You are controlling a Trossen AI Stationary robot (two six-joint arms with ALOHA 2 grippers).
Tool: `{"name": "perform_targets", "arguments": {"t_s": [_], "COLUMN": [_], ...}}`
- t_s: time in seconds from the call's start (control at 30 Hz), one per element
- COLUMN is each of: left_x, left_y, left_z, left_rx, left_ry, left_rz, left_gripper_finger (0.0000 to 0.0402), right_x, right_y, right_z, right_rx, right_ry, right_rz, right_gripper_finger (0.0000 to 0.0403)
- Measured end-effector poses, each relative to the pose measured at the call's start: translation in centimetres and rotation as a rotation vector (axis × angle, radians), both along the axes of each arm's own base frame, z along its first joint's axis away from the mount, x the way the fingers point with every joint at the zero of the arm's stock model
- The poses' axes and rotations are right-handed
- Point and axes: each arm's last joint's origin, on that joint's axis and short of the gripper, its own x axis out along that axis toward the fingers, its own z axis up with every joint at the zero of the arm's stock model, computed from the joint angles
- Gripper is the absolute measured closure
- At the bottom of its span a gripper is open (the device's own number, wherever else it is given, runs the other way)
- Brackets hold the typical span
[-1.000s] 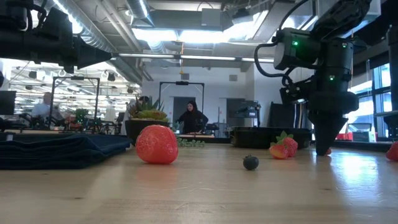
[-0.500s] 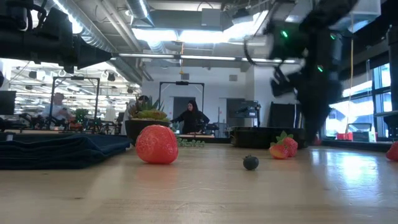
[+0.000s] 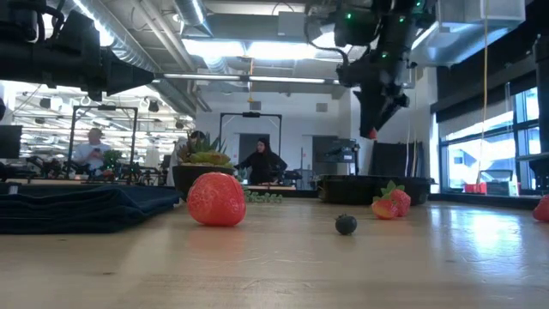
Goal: Pick and placing Produce into tupperware
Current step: Put the strawberry into the black container
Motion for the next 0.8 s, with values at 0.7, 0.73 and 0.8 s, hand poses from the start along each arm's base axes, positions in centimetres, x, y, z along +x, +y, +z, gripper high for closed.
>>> {"name": "perform_targets", "arguments": {"t_s": [0.7, 0.73, 0.8], "left_x": [0.0, 0.0, 0.0], "left_y": [0.0, 0.0, 0.0], "left_z": [0.0, 0.0, 0.0], "left_rx": [0.000, 0.000, 0.000], "left_ry": [0.000, 0.000, 0.000], "left_rz": [0.000, 0.000, 0.000], "left_gripper_finger": [0.0361, 0.0363, 0.0365], "right_x": [-4.6, -4.6, -4.6], "right_y": [-7.7, -7.7, -7.7], "right_z": [-5.9, -6.0, -6.0], "right_rx": [0.066, 0.067, 0.067], "right_ry": [0.141, 0.143, 0.143], "right_rz": [-0.299, -0.298, -0.294], "right_gripper_finger": [0.0291, 0.0287, 0.0279]}}
